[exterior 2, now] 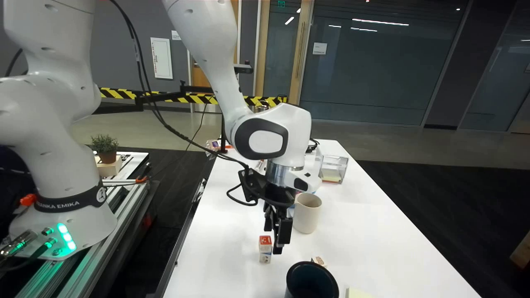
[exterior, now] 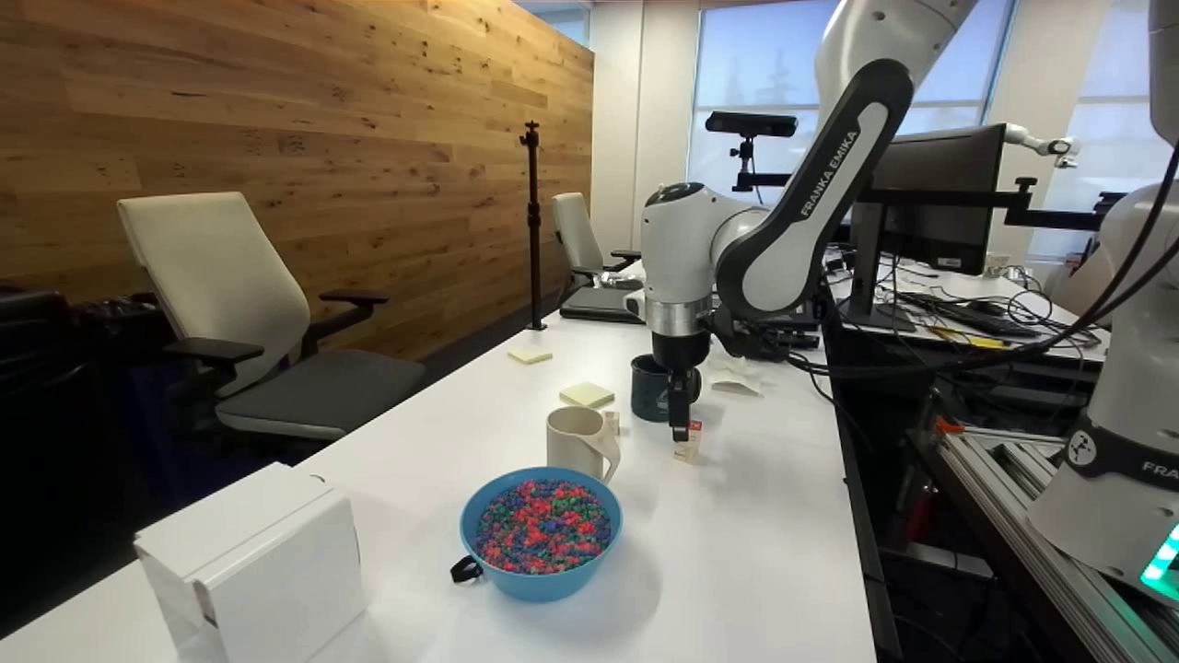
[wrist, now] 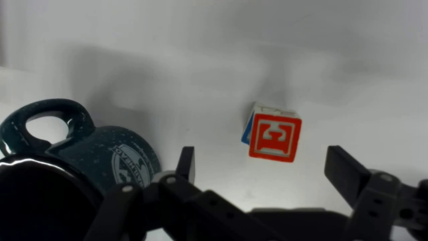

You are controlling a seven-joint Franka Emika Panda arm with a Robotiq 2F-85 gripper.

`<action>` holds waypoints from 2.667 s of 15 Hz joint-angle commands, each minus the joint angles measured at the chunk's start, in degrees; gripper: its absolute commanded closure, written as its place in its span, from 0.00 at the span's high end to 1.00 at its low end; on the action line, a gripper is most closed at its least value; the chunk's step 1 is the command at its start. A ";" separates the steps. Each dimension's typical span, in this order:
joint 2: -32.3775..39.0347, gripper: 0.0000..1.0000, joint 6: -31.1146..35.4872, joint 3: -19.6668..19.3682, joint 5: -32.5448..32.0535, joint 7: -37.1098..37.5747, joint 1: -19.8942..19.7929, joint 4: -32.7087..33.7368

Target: Put one square block in the right cup

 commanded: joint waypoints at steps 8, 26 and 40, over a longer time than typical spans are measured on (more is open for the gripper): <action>2.44 1.00 0.07 -2.38 -1.89 1.95 3.88 1.31; 1.00 1.00 -0.70 -3.11 -1.27 3.28 5.10 -0.71; -2.26 1.00 -0.61 -3.96 -1.74 5.05 4.93 -4.83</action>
